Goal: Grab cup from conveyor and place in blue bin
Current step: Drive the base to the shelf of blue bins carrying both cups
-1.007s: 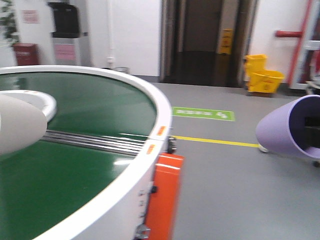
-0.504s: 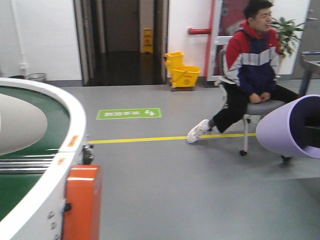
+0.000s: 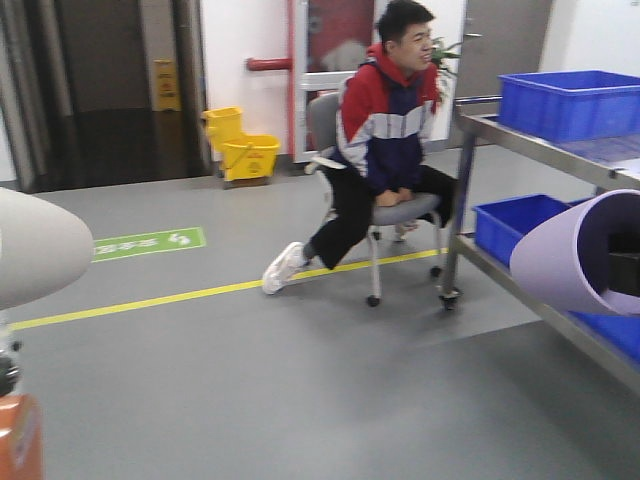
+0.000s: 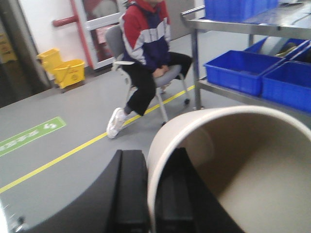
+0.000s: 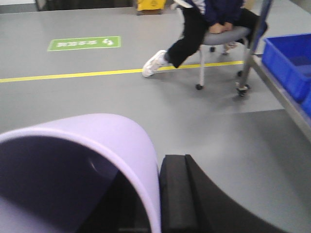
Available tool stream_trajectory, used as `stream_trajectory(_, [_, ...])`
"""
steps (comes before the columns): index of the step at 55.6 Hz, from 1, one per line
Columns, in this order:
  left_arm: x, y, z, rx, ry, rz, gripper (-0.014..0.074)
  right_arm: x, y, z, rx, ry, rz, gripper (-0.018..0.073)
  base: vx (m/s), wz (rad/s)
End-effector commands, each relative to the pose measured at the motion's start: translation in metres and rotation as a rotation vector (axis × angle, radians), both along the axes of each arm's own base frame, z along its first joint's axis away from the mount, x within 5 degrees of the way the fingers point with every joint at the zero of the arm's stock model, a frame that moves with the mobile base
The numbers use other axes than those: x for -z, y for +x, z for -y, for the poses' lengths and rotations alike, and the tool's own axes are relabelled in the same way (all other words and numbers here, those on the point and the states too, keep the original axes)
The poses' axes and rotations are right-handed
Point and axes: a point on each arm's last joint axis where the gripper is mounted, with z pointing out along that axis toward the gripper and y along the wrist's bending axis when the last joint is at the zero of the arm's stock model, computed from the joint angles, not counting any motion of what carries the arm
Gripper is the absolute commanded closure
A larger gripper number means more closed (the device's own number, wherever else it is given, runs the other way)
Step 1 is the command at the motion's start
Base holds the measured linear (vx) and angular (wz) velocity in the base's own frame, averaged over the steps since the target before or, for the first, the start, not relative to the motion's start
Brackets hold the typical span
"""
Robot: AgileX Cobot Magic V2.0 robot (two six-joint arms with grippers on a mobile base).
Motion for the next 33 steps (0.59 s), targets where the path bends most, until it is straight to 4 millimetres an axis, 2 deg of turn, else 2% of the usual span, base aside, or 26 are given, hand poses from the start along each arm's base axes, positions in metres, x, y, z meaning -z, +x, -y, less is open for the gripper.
stream_trajectory(1, [-0.0171, -0.0027, -0.0007, -0.008, -0.045, 0.112, 0.0603, -0.02, -0.0039, 0.0014, 0.008, 0.015, 0.131, 0.0568, 0.17, -0.51])
stream_trajectory(33, [-0.0171, -0.0027, -0.0007, -0.008, -0.045, 0.112, 0.0603, -0.02, -0.0039, 0.0014, 0.008, 0.015, 0.131, 0.0568, 0.21, -0.44])
